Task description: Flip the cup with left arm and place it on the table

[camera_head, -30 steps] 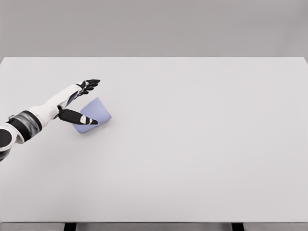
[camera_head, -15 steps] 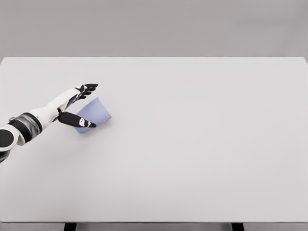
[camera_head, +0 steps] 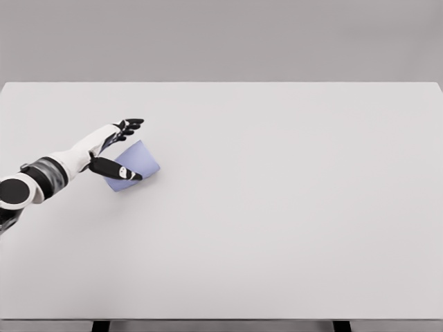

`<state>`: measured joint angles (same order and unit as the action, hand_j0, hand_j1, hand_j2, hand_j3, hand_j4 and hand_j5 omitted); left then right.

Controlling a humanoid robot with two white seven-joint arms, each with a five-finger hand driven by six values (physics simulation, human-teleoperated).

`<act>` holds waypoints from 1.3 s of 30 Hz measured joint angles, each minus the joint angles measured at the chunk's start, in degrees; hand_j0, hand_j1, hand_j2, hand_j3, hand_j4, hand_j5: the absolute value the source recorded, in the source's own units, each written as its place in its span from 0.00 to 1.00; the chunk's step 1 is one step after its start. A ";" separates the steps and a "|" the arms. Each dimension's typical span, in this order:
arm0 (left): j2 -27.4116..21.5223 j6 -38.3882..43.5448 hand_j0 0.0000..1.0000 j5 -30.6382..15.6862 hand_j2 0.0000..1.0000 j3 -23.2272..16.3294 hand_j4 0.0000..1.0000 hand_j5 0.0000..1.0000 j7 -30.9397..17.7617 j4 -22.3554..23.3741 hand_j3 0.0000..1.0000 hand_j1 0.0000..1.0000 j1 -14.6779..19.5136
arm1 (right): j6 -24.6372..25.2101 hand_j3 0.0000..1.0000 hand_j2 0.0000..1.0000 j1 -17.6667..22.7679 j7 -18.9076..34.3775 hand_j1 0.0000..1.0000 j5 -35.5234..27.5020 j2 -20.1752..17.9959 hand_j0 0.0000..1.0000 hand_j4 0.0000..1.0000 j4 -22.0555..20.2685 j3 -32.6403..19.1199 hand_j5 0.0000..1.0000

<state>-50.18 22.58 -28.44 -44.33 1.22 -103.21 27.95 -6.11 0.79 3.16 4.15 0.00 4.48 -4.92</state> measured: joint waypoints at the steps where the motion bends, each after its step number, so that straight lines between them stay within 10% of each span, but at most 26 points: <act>1: 0.19 0.39 1.00 0.00 1.00 0.00 1.00 1.00 0.00 0.01 1.00 1.00 0.09 | 0.00 1.00 1.00 0.00 0.00 1.00 0.00 0.00 1.00 1.00 0.00 0.00 1.00; 39: 2.55 8.67 1.00 1.04 1.00 -2.63 1.00 1.00 2.48 0.03 1.00 1.00 4.04 | 0.00 1.00 1.00 0.00 0.00 1.00 0.00 0.00 1.00 1.00 0.00 0.00 1.00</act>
<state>-47.63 31.25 -27.40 -46.96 3.70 -103.18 31.99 -6.11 0.79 3.16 4.16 0.00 4.48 -4.92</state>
